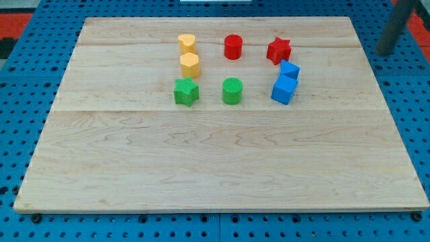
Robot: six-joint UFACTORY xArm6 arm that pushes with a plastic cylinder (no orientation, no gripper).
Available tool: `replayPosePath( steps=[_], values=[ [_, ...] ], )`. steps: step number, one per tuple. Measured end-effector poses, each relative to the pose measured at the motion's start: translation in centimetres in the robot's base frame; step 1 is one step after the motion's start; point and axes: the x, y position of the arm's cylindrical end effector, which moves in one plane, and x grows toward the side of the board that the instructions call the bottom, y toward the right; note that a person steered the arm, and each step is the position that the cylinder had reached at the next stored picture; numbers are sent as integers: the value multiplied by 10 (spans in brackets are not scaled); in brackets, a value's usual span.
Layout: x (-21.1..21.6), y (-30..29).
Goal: Slide the green star closer to the green circle
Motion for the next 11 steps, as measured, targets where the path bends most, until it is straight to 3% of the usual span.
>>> replayPosePath(
  steps=[1,2,3,4,5,8,11],
  values=[
    [73,-58],
    [133,-163],
    [133,-299],
    [133,-380],
    [126,-401],
    [67,-383],
    [17,-492]
  ],
)
